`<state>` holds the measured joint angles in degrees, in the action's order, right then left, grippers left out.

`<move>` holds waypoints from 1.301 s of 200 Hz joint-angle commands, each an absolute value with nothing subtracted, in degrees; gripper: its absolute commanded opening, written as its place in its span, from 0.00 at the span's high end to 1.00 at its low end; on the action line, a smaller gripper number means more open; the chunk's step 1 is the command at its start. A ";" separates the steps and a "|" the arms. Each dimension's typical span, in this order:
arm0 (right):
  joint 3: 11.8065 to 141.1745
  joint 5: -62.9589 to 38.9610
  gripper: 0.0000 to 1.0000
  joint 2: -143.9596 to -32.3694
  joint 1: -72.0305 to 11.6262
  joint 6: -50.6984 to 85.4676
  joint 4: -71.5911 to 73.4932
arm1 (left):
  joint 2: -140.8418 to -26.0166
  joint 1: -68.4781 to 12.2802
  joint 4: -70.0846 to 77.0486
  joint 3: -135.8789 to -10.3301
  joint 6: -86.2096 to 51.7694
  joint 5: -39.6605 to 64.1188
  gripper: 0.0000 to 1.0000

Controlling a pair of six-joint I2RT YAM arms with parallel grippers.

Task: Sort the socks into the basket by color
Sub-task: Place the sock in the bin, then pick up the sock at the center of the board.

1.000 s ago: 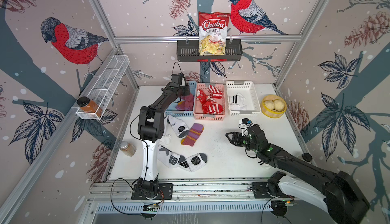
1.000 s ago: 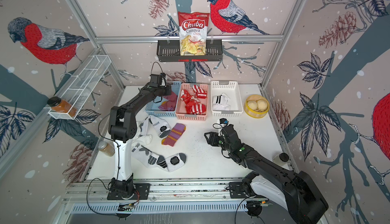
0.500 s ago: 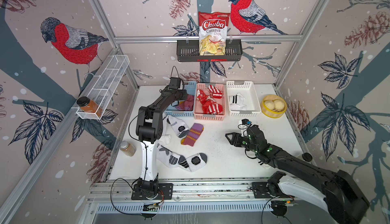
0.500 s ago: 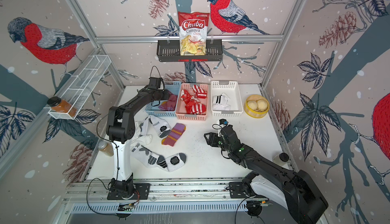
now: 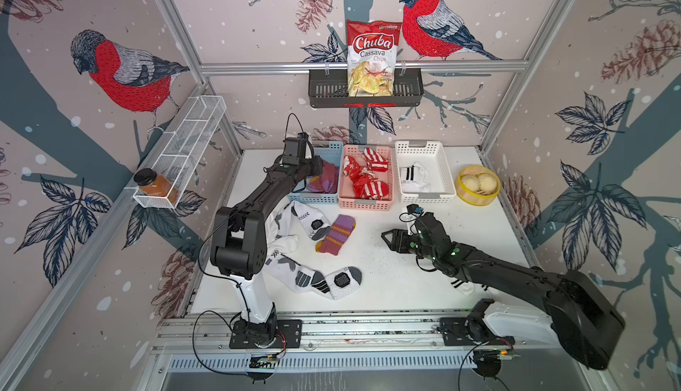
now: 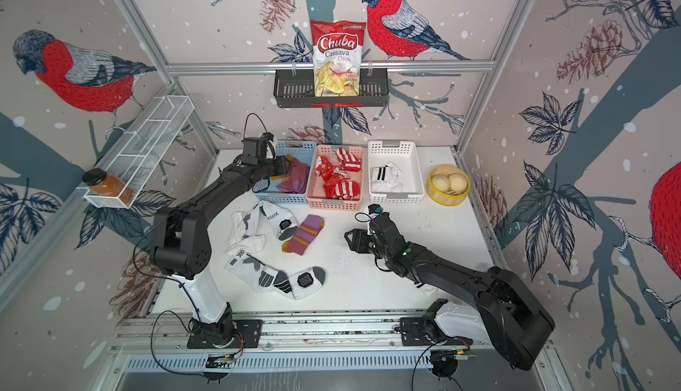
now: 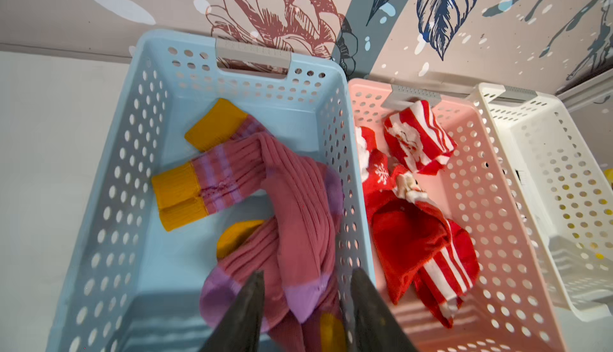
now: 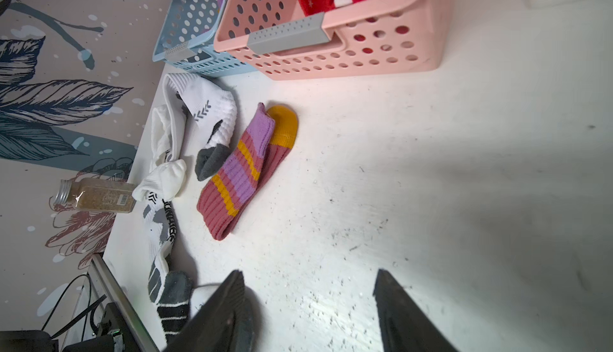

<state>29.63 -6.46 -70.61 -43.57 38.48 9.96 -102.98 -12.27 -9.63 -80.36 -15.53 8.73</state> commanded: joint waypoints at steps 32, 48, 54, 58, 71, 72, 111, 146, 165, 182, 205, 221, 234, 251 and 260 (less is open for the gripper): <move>32.76 -5.11 0.36 -74.97 -44.56 37.47 12.47 | -95.18 -17.63 -3.43 -68.93 -17.13 3.19 0.49; 32.96 -4.75 0.35 -74.56 -44.37 37.42 12.05 | -92.76 -19.80 -2.60 -65.55 -17.72 1.32 0.46; 33.02 -4.66 0.35 -74.38 -44.30 37.32 11.87 | -91.59 -20.39 -1.78 -63.89 -18.30 1.20 0.45; 33.00 -4.65 0.34 -74.19 -44.30 37.27 11.87 | -90.80 -20.74 -1.06 -62.84 -18.63 1.29 0.44; 33.05 -4.19 0.34 -73.85 -44.12 37.14 11.22 | -88.17 -21.97 0.03 -59.62 -19.61 0.55 0.43; 33.05 -4.16 0.34 -73.84 -44.12 37.16 11.19 | -87.90 -22.06 0.06 -59.30 -19.74 0.45 0.43; 31.89 -3.29 0.31 -71.32 -41.97 37.14 9.40 | -80.24 -25.70 2.30 -49.34 -22.49 -1.17 0.38; 30.26 -3.00 0.29 -67.98 -39.87 37.11 8.14 | -76.57 -30.80 2.30 -43.08 -22.49 -4.74 0.34; 29.04 -3.23 0.28 -67.10 -38.62 37.21 7.82 | -77.23 -33.74 2.03 -41.77 -22.42 -7.38 0.33; 28.44 -3.26 0.28 -66.56 -37.84 37.22 7.35 | -79.38 -35.69 1.57 -42.25 -22.42 -9.50 0.32; 27.93 -2.76 0.27 -65.44 -37.29 37.52 6.25 | -82.91 -37.72 1.18 -42.88 -22.53 -13.44 0.31; 27.02 -2.43 0.25 -64.32 -37.23 37.86 6.42 | -85.22 -38.60 2.28 -43.06 -22.42 -13.03 0.31; 26.39 -2.11 0.24 -63.66 -36.94 38.08 6.24 | -87.52 -39.80 2.23 -44.01 -22.27 -13.60 0.30; 26.02 -2.11 0.24 -63.20 -36.41 38.17 5.76 | -90.64 -41.26 1.48 -45.59 -22.19 -14.96 0.30; 25.86 -2.20 0.24 -63.04 -36.30 38.15 5.71 | -92.22 -41.85 1.27 -46.28 -22.00 -15.33 0.30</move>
